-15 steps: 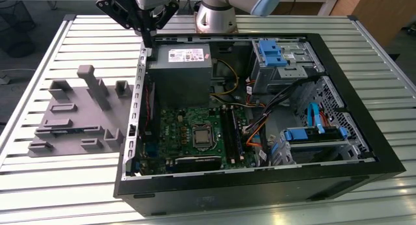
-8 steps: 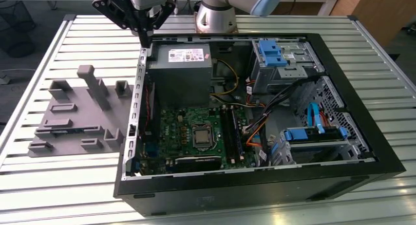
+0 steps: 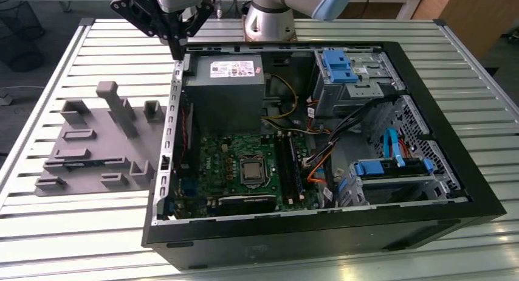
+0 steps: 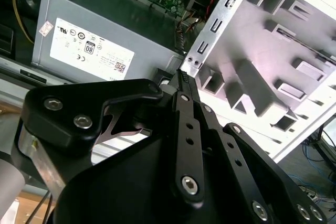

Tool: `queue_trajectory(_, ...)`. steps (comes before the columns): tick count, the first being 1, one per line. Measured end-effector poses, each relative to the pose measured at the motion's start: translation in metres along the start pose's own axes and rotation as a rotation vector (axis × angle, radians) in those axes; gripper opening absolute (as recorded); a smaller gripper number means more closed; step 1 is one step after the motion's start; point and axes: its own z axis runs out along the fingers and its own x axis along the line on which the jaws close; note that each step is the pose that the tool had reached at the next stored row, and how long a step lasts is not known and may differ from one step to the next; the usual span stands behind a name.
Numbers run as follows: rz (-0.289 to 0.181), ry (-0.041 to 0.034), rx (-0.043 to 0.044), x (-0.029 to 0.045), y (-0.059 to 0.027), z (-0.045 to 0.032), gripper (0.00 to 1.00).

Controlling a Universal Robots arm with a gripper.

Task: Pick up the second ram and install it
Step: 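Reach for the second ram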

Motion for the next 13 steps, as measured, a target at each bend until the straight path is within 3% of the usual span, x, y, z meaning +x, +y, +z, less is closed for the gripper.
queue_trajectory(13,0.000,0.0000,0.0000,0.0084,-0.0007,0.0003,0.11)
